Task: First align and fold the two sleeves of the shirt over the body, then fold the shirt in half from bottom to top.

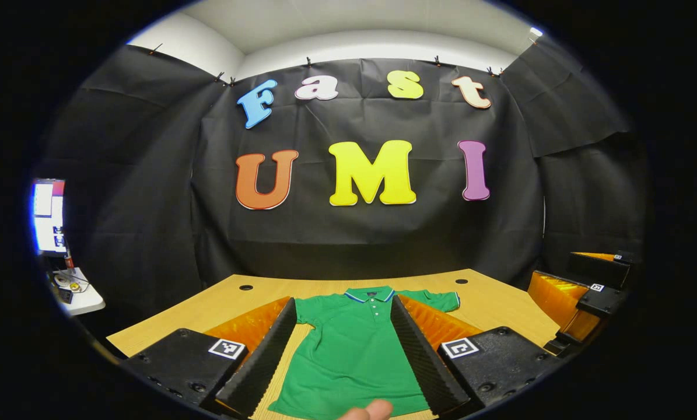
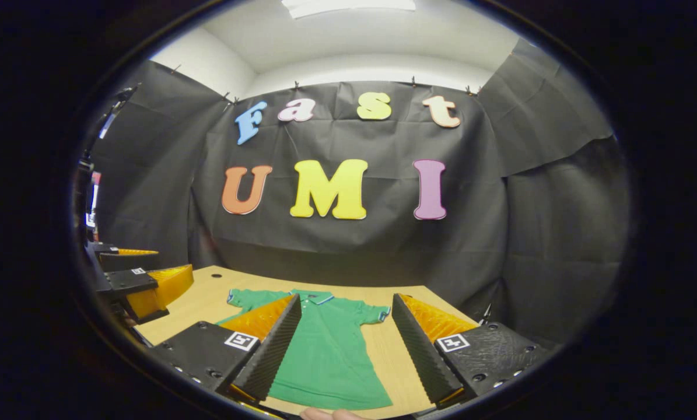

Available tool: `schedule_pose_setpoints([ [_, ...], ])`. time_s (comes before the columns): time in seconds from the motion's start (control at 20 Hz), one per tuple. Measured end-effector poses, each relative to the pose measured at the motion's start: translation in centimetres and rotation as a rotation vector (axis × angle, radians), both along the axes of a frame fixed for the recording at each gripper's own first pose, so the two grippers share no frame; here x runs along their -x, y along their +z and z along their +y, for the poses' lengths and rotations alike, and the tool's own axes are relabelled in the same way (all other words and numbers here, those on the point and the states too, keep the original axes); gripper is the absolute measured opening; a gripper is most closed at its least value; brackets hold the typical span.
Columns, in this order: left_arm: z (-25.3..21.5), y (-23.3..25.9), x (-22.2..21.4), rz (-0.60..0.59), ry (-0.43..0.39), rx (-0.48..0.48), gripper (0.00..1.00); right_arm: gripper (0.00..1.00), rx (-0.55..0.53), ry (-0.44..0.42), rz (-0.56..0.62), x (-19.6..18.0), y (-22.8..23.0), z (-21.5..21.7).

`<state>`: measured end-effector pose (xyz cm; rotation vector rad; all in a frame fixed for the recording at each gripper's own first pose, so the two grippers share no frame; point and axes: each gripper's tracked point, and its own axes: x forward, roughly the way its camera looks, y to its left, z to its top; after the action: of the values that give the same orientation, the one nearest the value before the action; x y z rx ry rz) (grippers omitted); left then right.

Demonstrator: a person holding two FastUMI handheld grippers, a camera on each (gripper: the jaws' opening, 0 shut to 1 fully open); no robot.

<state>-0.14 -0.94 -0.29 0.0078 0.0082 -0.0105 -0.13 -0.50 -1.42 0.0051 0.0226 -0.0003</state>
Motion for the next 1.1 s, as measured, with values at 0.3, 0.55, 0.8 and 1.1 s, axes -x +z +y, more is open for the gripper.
schedule_pose_setpoints([
  [0.3, -0.3, -0.4, -0.2, 0.007, -0.001, -0.016, 1.00, 0.95, 0.001, 0.002, 0.022, -0.2, -1.0, -0.2],
  [0.55, -0.4, -1.4, -0.9, 0.030, 0.000, -0.004, 1.00, 0.96, 0.005, 0.004, 0.042, -0.8, -2.2, -0.3],
  [0.8, 0.2, -2.8, -2.3, 0.054, 0.023, -0.015, 1.00, 0.95, -0.002, 0.005, 0.066, -2.4, -3.7, -1.0],
  [1.1, 0.7, -4.2, -3.6, 0.070, 0.046, -0.028, 1.00, 0.95, -0.046, 0.002, 0.062, -7.7, -3.1, -2.7],
])
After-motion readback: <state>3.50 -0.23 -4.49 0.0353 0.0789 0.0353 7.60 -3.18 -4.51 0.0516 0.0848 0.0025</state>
